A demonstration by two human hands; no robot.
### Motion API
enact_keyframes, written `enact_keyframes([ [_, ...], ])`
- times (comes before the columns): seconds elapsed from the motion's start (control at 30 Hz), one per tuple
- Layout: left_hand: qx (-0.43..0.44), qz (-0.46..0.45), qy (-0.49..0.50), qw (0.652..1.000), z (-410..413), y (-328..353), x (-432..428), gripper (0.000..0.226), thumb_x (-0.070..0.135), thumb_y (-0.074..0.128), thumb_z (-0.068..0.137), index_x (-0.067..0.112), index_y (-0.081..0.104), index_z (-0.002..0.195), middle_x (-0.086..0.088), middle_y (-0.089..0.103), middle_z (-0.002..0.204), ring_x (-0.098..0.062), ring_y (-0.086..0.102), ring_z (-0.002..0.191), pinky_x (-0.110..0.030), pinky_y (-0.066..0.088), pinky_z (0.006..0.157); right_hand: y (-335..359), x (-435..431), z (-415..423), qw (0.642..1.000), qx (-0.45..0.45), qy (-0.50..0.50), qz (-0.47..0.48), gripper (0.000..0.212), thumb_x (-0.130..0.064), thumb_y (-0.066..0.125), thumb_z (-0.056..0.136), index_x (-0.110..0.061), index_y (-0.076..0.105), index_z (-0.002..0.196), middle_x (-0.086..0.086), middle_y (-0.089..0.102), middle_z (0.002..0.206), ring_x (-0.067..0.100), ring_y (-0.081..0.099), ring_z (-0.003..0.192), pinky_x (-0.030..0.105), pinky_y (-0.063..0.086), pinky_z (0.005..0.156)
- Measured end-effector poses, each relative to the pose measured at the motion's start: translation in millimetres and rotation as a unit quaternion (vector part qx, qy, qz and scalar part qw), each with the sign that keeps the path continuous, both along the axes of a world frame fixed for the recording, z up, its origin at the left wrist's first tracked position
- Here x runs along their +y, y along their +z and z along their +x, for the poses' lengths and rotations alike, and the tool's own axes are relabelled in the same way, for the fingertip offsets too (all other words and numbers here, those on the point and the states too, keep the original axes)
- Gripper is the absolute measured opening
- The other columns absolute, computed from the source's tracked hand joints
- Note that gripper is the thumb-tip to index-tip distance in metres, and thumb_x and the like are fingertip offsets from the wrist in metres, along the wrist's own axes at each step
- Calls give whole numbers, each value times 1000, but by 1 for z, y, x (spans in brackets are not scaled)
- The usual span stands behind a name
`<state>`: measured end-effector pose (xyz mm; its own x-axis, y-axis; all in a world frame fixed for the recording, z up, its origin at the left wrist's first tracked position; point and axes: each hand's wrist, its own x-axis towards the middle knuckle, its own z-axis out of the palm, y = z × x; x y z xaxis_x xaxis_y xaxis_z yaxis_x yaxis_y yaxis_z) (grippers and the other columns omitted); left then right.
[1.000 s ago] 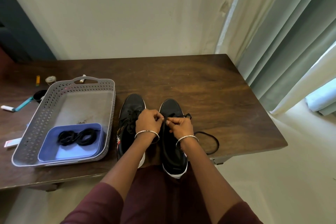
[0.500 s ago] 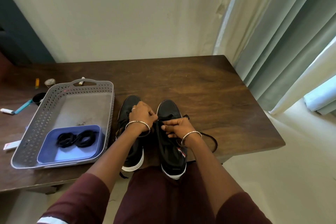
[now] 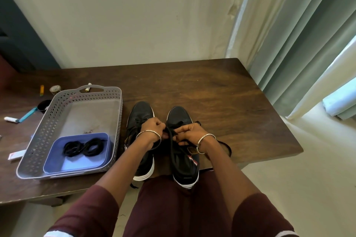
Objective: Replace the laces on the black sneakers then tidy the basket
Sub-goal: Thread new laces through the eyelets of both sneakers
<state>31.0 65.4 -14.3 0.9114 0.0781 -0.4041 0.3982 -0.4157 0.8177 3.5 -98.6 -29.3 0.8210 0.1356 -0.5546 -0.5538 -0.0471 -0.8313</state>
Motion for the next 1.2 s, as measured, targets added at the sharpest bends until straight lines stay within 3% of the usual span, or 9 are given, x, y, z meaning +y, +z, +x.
enact_keyframes([
  [0.17, -7, -23, 1, 1000, 0, -7, -1, 23, -2, 57, 93, 8, 58, 72, -11, 63, 71, -21, 66, 55, -42, 62, 68, 4, 6, -1, 999, -27, -9, -35, 7, -3, 65, 92, -9, 67, 96, 6, 69, 79, 13, 65, 62, 24, 59, 63],
  [0.37, -66, 43, -68, 995, -6, -6, -4, 16, 7, 66, 91, 15, 63, 77, -10, 69, 75, -22, 72, 63, -37, 62, 68, 0, 15, -2, 995, -54, -78, -30, 31, -38, 79, 82, -17, 62, 98, 6, 70, 90, 22, 68, 79, 35, 60, 68],
  [0.47, -71, 33, -73, 994, -7, -5, -5, 19, 4, 59, 94, 11, 60, 76, -13, 68, 73, -23, 70, 61, -40, 62, 69, -10, 19, 1, 990, -76, -89, -76, 17, -19, 77, 84, -18, 61, 80, 10, 66, 86, 24, 64, 83, 49, 60, 81],
  [0.73, -69, -51, -20, 996, 10, 24, 8, 29, 2, 48, 100, 11, 47, 72, -22, 68, 89, -20, 64, 68, -37, 58, 63, -13, 15, 5, 993, -46, -95, -62, 16, -8, 69, 89, -16, 59, 78, 8, 64, 91, 24, 64, 93, 41, 60, 77],
  [0.83, -69, -203, 1, 977, 18, 64, 15, 27, 3, 39, 102, 10, 43, 76, -16, 71, 92, -23, 68, 77, -33, 56, 73, -14, 15, 5, 994, -43, -90, -40, 17, -5, 68, 90, -14, 58, 78, 8, 64, 87, 24, 64, 90, 41, 60, 76],
  [0.93, -47, -290, 1, 956, 14, 83, 13, 21, 4, 38, 98, 9, 46, 80, -9, 58, 66, -19, 58, 54, -37, 58, 66, -15, 14, 5, 995, -44, -79, -43, 14, -6, 68, 91, -13, 61, 80, 9, 66, 88, 24, 65, 89, 38, 59, 72],
  [1.03, -105, -10, -127, 986, 10, 55, 10, 16, 17, 46, 99, 15, 54, 86, -2, 52, 67, -18, 50, 56, -31, 43, 53, -17, 13, 4, 994, -57, -71, -56, 14, -6, 68, 91, -13, 62, 80, 11, 65, 87, 24, 64, 88, 35, 56, 73],
  [1.1, -129, 216, -289, 924, 7, 40, 10, 11, 30, 59, 96, 19, 60, 99, -2, 65, 83, -19, 61, 75, -32, 49, 67, -18, 12, 2, 994, -64, -65, -68, 13, -8, 71, 89, -14, 64, 80, 10, 66, 84, 24, 64, 86, 39, 57, 78],
  [1.2, -120, 372, -393, 832, 4, 33, 3, 14, 33, 65, 93, 21, 66, 100, -4, 67, 104, -25, 64, 97, -35, 50, 81, -25, 11, 2, 987, -88, -58, -120, 9, -17, 77, 84, -19, 70, 78, 10, 72, 83, 26, 68, 85, 49, 55, 91],
])
